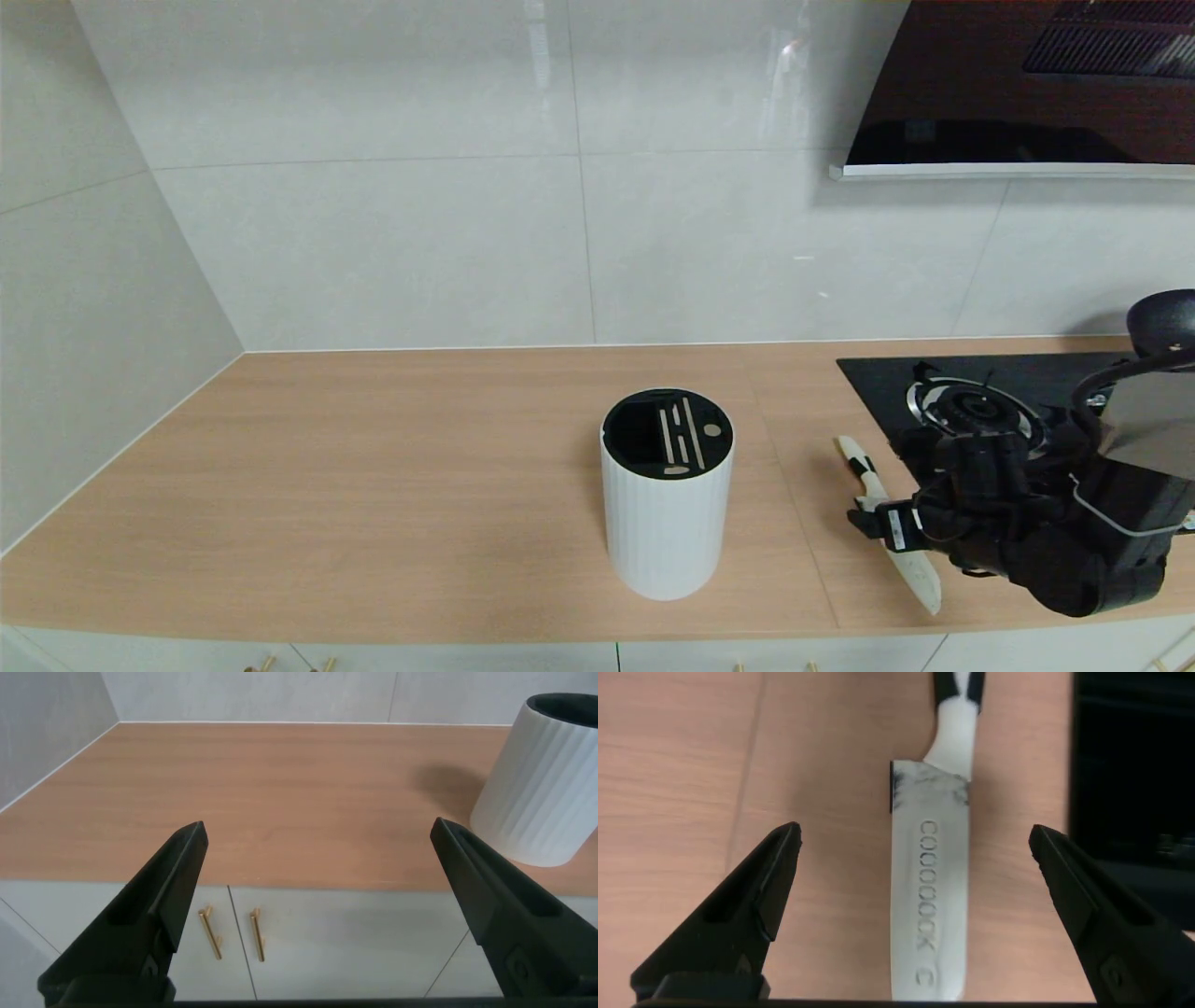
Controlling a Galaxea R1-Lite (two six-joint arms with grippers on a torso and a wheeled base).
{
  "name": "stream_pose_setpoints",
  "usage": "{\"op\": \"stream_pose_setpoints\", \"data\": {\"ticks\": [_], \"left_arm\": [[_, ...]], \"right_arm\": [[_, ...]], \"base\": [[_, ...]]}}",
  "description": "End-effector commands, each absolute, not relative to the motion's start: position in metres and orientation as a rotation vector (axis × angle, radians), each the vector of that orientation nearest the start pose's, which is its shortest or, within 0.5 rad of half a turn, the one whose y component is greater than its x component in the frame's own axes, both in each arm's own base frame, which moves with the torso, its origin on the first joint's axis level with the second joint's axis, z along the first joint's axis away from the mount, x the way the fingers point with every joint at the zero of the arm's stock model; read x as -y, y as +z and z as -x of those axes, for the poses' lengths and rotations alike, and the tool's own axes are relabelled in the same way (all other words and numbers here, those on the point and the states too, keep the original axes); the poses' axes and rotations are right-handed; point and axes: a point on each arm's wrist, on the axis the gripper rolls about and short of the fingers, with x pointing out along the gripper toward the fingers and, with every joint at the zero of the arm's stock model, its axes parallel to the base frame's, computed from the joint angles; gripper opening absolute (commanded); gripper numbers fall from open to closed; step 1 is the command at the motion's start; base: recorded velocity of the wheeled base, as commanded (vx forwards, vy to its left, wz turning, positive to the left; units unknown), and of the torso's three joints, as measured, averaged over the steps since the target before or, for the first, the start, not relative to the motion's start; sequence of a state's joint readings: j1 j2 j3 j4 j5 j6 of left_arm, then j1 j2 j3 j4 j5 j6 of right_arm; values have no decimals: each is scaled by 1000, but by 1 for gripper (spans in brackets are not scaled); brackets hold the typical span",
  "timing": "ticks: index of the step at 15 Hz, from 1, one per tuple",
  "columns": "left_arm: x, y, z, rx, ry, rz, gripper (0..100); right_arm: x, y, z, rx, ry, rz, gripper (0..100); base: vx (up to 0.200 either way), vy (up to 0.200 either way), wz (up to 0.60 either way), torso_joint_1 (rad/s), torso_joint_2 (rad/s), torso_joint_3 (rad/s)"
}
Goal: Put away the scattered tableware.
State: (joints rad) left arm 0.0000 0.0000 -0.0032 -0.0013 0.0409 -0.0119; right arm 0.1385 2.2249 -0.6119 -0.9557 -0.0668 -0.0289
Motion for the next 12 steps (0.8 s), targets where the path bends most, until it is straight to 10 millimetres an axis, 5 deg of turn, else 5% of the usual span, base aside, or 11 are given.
{"op": "stream_pose_setpoints", "data": {"ticks": [1, 12], "left_arm": [[-1, 76, 23, 5, 41, 12, 100], [-1, 76, 23, 5, 41, 12, 100]], "right_arm": [[-44, -22, -336, -678, 75, 97, 100], [-38, -33, -356, -631, 56, 71, 100]], "base": [[0, 0, 0, 0, 0, 0], [0, 0, 0, 0, 0, 0]]}}
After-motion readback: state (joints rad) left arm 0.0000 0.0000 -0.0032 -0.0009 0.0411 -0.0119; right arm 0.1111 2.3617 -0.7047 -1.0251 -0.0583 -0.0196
